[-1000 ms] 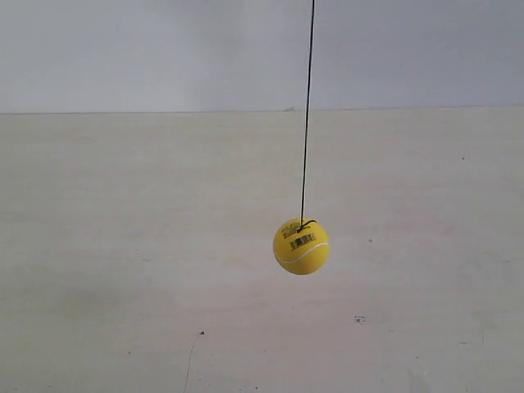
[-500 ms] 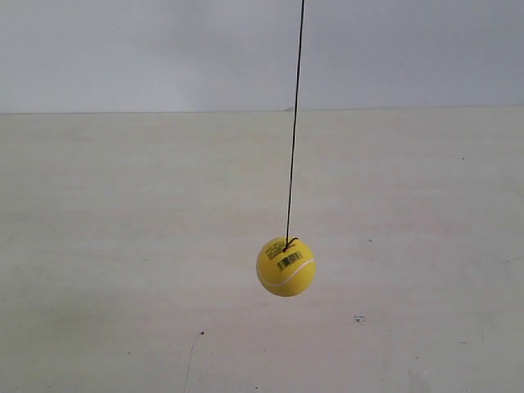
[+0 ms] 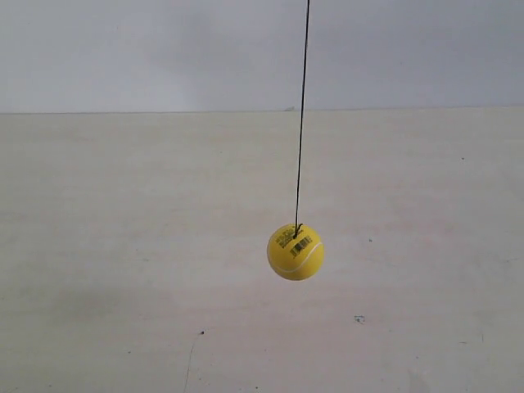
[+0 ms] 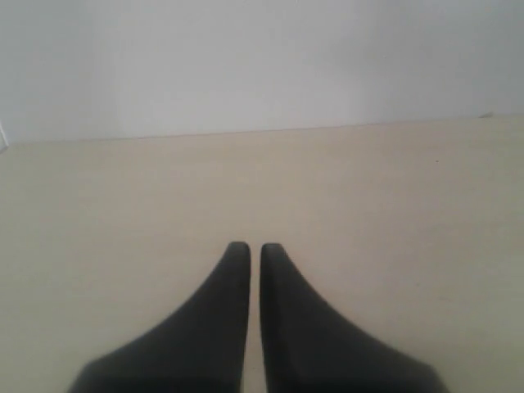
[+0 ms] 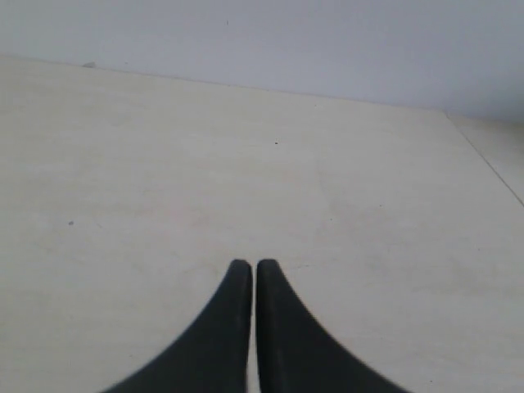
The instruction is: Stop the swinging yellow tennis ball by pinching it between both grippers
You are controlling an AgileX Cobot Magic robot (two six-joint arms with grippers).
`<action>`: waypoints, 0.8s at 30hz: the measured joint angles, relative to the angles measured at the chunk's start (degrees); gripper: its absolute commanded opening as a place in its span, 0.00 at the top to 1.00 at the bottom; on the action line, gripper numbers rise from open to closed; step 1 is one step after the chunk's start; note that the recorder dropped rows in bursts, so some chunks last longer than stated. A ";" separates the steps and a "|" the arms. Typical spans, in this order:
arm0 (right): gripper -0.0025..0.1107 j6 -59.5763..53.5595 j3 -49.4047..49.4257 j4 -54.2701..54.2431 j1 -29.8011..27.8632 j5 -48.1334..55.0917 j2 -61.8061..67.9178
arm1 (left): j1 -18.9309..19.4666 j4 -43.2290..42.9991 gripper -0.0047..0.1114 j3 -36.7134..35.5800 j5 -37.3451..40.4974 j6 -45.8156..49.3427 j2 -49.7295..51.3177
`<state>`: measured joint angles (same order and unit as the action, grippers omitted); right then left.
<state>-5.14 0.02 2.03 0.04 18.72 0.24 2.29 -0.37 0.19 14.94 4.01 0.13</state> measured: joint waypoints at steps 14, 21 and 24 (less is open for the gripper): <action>0.98 0.09 0.00 0.00 0.00 0.00 0.00 | -0.97 2.51 0.92 0.00 2.58 -1.31 0.00; 0.98 0.09 0.00 0.00 0.00 0.00 0.00 | -0.97 2.51 0.92 0.00 2.58 -1.29 0.00; 0.98 0.09 0.00 0.00 0.00 0.00 0.00 | -0.97 2.51 0.92 0.00 2.58 -1.29 0.00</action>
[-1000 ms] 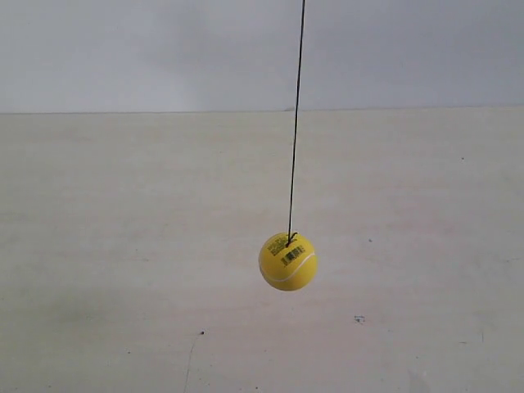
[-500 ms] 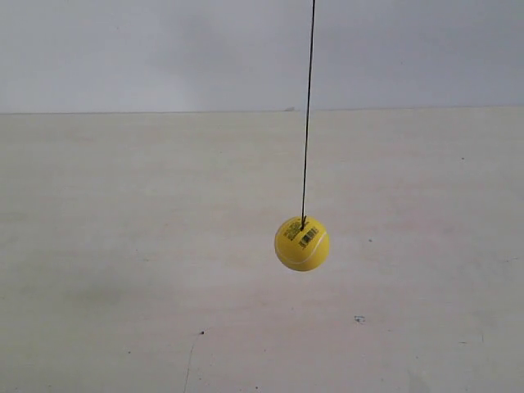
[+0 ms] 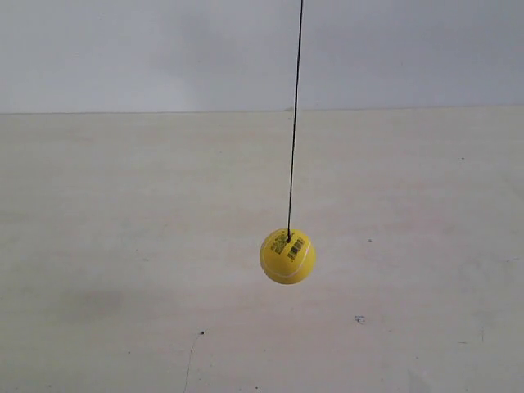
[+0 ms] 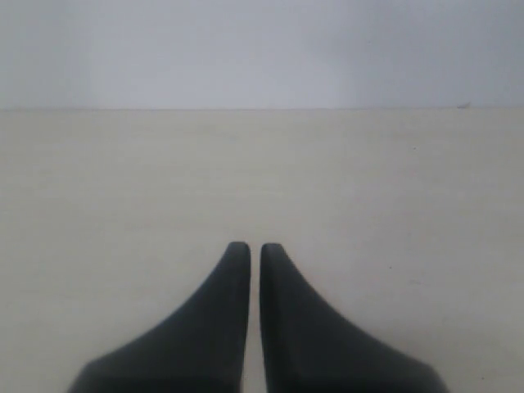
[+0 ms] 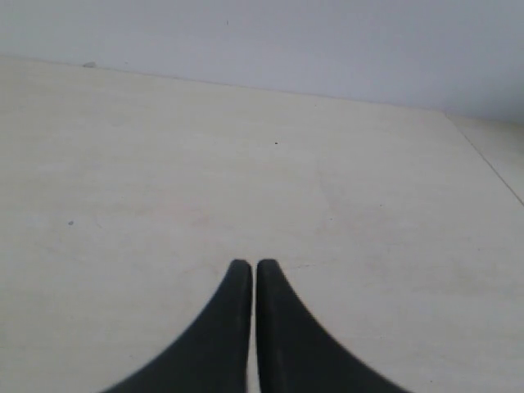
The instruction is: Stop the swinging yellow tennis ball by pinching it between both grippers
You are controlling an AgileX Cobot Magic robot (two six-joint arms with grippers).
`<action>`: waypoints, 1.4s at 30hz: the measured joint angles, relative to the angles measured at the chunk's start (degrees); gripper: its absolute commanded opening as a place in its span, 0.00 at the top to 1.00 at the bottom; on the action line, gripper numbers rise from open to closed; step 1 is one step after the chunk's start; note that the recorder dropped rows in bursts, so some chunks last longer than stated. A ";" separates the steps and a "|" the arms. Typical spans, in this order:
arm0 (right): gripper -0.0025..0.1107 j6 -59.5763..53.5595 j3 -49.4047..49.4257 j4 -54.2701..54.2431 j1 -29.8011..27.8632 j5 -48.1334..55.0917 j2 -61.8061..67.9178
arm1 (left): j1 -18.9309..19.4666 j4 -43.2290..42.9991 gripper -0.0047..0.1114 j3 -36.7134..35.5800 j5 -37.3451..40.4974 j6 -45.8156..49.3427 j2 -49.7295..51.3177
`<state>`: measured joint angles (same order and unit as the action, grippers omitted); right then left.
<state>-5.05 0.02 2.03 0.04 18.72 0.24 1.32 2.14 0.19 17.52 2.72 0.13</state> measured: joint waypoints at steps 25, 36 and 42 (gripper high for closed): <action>0.98 0.00 0.00 0.00 0.00 0.22 0.00 | 0.00 0.87 0.92 0.00 0.00 0.52 0.00; 0.98 0.00 0.00 0.00 0.00 0.22 0.00 | 0.00 0.87 0.92 0.00 0.00 0.52 0.00; 0.98 0.00 0.00 0.00 0.00 0.22 0.00 | 0.00 0.87 0.92 0.00 0.00 0.52 0.00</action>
